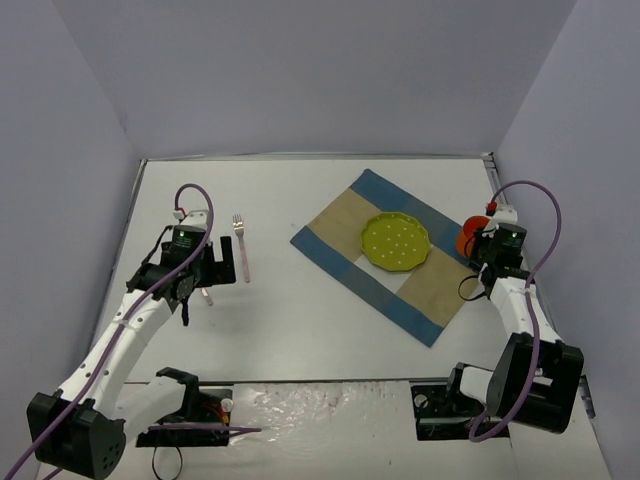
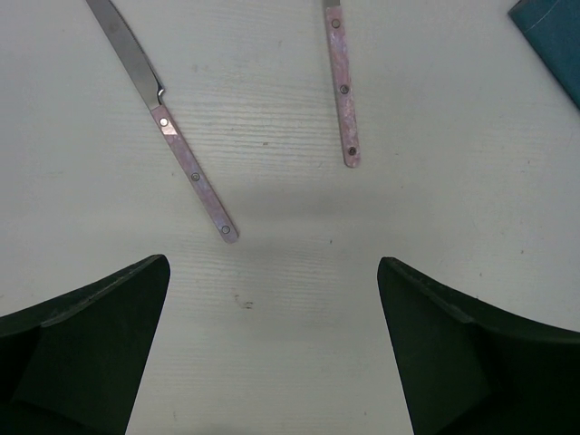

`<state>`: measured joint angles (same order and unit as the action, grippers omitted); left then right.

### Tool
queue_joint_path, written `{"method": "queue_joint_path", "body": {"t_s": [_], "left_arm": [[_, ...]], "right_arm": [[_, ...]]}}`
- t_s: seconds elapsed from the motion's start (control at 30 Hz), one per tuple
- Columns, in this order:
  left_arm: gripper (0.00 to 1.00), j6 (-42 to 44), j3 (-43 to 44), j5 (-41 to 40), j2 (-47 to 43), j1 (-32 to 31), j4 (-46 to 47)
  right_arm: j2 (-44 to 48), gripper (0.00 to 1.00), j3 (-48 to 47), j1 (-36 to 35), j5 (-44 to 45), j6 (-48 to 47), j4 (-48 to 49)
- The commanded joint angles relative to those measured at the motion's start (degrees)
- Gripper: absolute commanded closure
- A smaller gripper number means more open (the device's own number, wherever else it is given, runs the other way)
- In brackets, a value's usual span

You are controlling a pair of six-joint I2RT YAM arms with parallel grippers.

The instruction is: Set the dinner table for one person

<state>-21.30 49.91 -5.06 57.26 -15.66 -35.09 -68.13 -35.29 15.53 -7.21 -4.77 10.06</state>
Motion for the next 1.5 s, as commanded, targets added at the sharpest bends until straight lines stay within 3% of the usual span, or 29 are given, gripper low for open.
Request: {"method": "queue_joint_path", "body": {"t_s": [0.0,0.97,1.13,1.4,1.47], "left_arm": [[0.03,0.19,1.77,-1.39,-0.35,0.37,2.90],[0.03,0.85,1.53,2.05,0.80,0.63,3.69],[0.03,0.97,1.59,1.99,0.48,0.81,3.45],[0.03,0.19,1.38,2.34,0.39,0.91,3.32],[0.03,-0.51,1.73,2.34,1.52,0.98,3.04]], "right_arm": [[-2.37,1.00,-3.53,1.15,-3.98,-3.05,9.21],[-12.02,0.97,-4.52,1.96,-3.73,-7.20,10.64],[-11.88,0.77,-4.68,2.03,-2.81,-7.82,7.34],[-1.74,0.26,-4.58,1.82,2.63,-0.12,1.64],[1.93,0.18,-6.21,1.47,4.32,3.13,-0.13]]}}
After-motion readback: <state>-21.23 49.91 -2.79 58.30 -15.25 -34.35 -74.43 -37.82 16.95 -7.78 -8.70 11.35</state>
